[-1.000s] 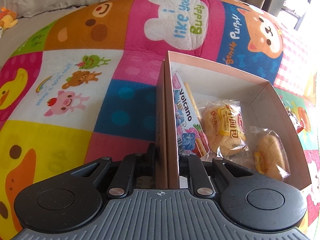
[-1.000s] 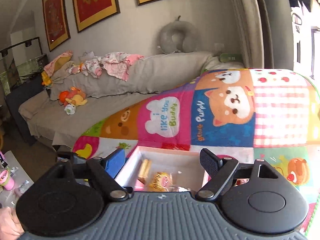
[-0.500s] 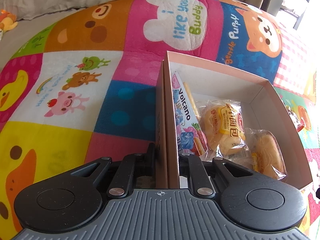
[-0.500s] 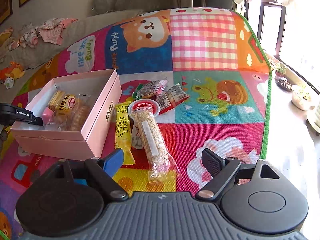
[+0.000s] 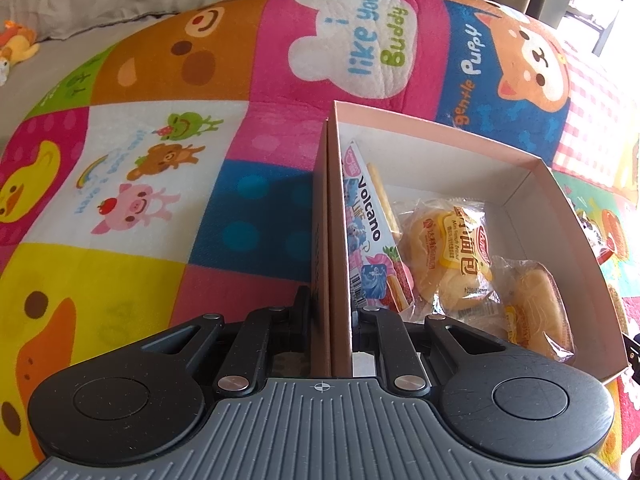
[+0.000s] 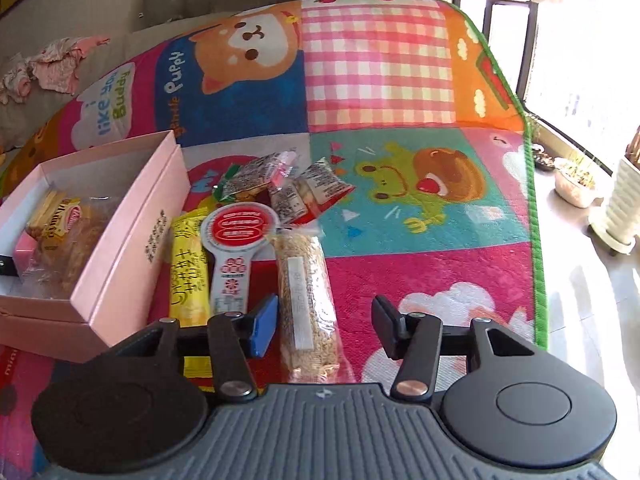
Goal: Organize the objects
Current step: 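Grasp the yellow cheese stick with the right gripper and place it in the box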
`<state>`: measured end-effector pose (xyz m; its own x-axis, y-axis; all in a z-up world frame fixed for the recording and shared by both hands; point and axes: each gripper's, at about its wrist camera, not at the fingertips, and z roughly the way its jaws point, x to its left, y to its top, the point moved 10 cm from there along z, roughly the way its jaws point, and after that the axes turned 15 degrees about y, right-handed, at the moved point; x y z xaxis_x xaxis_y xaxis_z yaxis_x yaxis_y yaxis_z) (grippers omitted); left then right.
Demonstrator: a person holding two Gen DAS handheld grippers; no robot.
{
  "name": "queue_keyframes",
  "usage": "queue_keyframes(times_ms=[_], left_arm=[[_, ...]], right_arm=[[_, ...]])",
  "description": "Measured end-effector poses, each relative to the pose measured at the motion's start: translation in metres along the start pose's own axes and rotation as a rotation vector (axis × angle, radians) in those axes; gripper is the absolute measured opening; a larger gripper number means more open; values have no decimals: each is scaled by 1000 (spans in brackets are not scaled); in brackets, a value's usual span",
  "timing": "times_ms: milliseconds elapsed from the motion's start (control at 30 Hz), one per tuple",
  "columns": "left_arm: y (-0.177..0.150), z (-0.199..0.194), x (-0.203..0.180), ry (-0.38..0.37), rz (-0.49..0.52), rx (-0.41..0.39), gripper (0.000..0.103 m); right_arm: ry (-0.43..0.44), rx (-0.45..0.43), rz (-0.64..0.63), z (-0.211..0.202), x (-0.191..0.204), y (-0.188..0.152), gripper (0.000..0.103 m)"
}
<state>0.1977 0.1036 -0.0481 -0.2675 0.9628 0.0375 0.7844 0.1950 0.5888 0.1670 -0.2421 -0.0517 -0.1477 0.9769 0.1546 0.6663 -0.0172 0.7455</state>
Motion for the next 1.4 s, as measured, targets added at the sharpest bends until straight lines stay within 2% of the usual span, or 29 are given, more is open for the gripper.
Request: queue_keyframes(times_ms=[100,233,333,400,467,600,733,933,967,1000,1133,1267,1333,1400], left_arm=[[-1,0,1,1,-6,-1,15],[-2,0,2,-2,-17,-4,15],[-2,0,2,-3,-14,-10,15],[-3,-1,2,-6,-11,-10,15],[-3,-1,2,-10,-11,-7,15],[-3,-1,2,-11,-9,-10,15],[-3,-1,3,-19,-12,-9,15],[-3,0,3,-23,-12,-4,15],[-3,0,3,-24,-10,-3,15],[-3,0,3,-26,-9,-3,15],[-3,0,4,-33,-10,-5,16],[-3,0,3,-34,-15,-7,16],[-4,0,3,-32,-14,-8,16],[-4,-1,3,-33,-12,-10,16]], right_arm=[[116,-20,50,-11,1,-4,51],[302,-17,12,-27,27,-4,51],[364,-5,-13,-25,40,2,47],[357,-10,-36,-22,44,9,34],[341,-36,-65,-24,49,16,29],[360,-57,-93,-26,60,26,29],[430,19,-99,-9,71,20,29],[460,125,-37,23,67,7,29],[453,131,-47,21,67,6,29],[435,144,-64,18,67,4,23],[392,183,-98,-4,61,-11,23],[411,245,-79,-33,57,-36,23],[434,284,-107,-46,63,-49,23],[423,280,-147,-55,67,-54,24]])
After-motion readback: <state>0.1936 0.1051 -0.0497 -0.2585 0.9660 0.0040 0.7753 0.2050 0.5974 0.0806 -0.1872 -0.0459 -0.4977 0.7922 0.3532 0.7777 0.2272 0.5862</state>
